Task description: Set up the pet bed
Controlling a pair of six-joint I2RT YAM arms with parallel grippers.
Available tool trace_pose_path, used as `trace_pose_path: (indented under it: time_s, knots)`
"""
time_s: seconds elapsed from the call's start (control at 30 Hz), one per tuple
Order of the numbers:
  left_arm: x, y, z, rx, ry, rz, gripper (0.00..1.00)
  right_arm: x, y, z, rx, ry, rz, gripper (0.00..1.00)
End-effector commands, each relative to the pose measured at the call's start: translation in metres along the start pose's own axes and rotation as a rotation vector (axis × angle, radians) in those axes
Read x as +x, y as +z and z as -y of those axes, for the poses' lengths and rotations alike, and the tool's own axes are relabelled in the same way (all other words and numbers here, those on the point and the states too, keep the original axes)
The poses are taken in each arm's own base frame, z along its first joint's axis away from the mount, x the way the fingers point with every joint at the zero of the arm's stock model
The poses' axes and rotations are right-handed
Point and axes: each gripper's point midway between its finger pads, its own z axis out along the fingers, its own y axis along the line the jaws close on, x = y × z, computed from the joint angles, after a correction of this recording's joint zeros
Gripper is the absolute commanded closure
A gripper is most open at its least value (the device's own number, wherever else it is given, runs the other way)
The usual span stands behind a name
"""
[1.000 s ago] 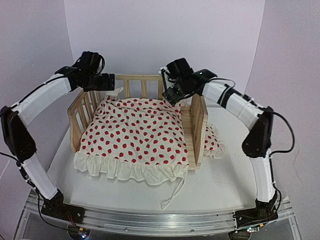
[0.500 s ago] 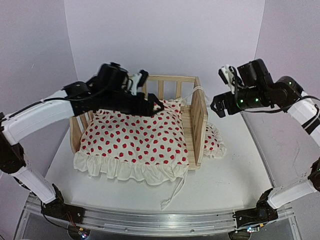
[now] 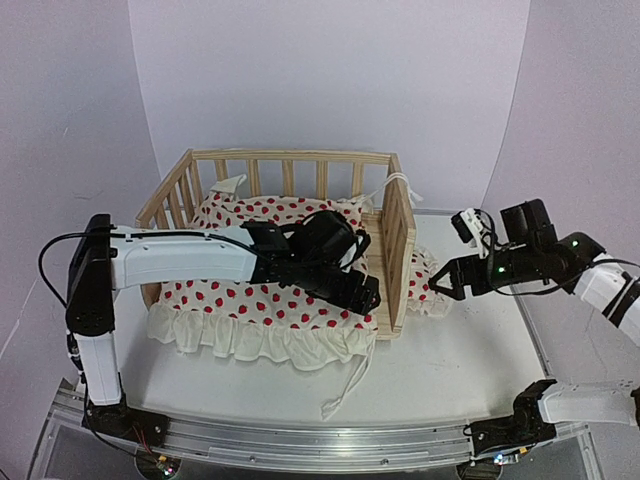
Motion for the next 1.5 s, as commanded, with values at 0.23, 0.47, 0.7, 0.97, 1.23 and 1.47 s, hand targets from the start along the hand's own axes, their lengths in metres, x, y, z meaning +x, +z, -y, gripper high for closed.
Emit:
trace_pose_path:
  time_s: [0.23, 0.47, 0.7, 0.97, 1.23, 1.47]
  knots:
    - [-0.032, 0.028, -0.035, -0.216, 0.013, 0.062, 0.36, -0.024, 0.041, -0.074, -0.419, -0.176, 0.151, 0.22]
    - [-0.051, 0.030, -0.053, -0.233, -0.013, 0.086, 0.76, -0.026, 0.058, -0.091, -0.368, -0.208, 0.182, 0.40]
    - [-0.071, 0.025, -0.078, -0.264, 0.001, 0.112, 0.83, -0.038, 0.064, -0.122, -0.471, -0.103, 0.257, 0.43]
    - [-0.030, -0.020, -0.090, -0.259, 0.059, 0.062, 0.82, -0.032, 0.056, -0.091, -0.234, -0.111, 0.193, 0.34]
    - [-0.025, -0.088, -0.086, -0.228, 0.087, 0.138, 0.24, -0.018, 0.040, -0.077, -0.153, -0.141, 0.139, 0.32]
    - [-0.026, -0.106, 0.022, 0.238, 0.162, 0.222, 0.17, -0.010, 0.028, -0.061, -0.074, -0.155, 0.142, 0.30]
